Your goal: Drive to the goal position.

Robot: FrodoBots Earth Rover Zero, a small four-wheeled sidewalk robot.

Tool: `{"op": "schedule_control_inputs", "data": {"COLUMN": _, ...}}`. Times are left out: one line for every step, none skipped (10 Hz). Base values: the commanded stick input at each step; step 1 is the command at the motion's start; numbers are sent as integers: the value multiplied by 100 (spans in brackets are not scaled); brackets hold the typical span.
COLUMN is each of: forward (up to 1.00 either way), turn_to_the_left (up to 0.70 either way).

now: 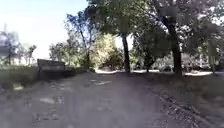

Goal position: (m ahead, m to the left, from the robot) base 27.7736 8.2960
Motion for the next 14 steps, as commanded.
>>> {"op": "schedule_control_inputs", "data": {"forward": 85, "turn_to_the_left": 0}}
{"op": "schedule_control_inputs", "data": {"forward": 85, "turn_to_the_left": 0}}
{"op": "schedule_control_inputs", "data": {"forward": 85, "turn_to_the_left": 0}}
{"op": "schedule_control_inputs", "data": {"forward": 85, "turn_to_the_left": 0}}
{"op": "schedule_control_inputs", "data": {"forward": 85, "turn_to_the_left": 0}}
{"op": "schedule_control_inputs", "data": {"forward": 85, "turn_to_the_left": 0}}
{"op": "schedule_control_inputs", "data": {"forward": 85, "turn_to_the_left": 0}}
{"op": "schedule_control_inputs", "data": {"forward": 85, "turn_to_the_left": 0}}
{"op": "schedule_control_inputs", "data": {"forward": 85, "turn_to_the_left": 0}}
{"op": "schedule_control_inputs", "data": {"forward": 85, "turn_to_the_left": 0}}
{"op": "schedule_control_inputs", "data": {"forward": 85, "turn_to_the_left": 0}}
{"op": "schedule_control_inputs", "data": {"forward": 85, "turn_to_the_left": 0}}
{"op": "schedule_control_inputs", "data": {"forward": 85, "turn_to_the_left": 0}}
{"op": "schedule_control_inputs", "data": {"forward": 85, "turn_to_the_left": 0}}
